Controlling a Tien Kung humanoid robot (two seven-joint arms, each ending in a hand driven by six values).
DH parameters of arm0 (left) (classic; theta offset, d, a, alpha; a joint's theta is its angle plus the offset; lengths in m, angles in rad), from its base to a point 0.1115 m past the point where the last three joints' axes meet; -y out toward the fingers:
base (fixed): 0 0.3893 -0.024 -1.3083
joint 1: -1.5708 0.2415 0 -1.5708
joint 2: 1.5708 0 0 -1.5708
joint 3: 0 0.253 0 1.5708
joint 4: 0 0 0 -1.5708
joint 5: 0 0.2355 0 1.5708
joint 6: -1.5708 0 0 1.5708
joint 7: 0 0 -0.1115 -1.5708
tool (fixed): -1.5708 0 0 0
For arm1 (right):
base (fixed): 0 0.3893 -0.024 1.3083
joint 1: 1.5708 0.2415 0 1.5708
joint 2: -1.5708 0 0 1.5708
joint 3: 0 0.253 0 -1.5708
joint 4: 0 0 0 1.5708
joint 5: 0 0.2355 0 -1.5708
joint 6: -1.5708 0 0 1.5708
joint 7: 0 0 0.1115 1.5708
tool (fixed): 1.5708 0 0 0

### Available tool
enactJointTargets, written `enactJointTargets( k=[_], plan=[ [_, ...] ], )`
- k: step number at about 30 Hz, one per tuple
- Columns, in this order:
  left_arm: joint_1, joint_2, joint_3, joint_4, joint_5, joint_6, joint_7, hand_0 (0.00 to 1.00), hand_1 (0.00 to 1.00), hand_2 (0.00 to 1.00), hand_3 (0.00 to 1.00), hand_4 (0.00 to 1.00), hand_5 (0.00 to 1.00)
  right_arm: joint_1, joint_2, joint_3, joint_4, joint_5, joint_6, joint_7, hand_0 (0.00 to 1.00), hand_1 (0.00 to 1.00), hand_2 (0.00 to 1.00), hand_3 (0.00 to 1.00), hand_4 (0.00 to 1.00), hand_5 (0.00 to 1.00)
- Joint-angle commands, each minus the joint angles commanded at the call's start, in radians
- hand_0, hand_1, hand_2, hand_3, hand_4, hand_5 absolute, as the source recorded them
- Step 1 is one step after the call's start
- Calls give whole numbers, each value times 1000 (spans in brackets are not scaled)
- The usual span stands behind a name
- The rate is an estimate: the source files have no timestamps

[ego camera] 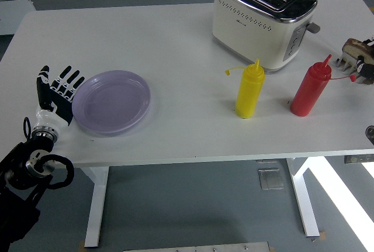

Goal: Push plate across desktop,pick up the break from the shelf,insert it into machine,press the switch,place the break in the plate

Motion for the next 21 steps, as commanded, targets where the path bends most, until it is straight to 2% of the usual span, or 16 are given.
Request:
enactJointTargets(
  k=[11, 12, 21],
  plan=[
    [-16, -1, 62, -4, -8, -4, 11, 824, 775, 718, 738, 664, 998, 2, 0, 2, 9, 8, -34, 6, 636, 603, 513, 489, 508, 9],
    [-19, -1, 69, -5, -9, -5, 13, 824, 775, 718, 738, 662, 998, 2, 0, 2, 12, 11, -40, 7, 627, 588, 518, 467, 405, 2],
    [-28, -3, 96, -7, -10, -4, 20, 824, 774, 718, 738, 660, 998, 1, -4, 7, 51, 34, -74, 3, 620, 584, 516, 460, 390, 2]
  ],
)
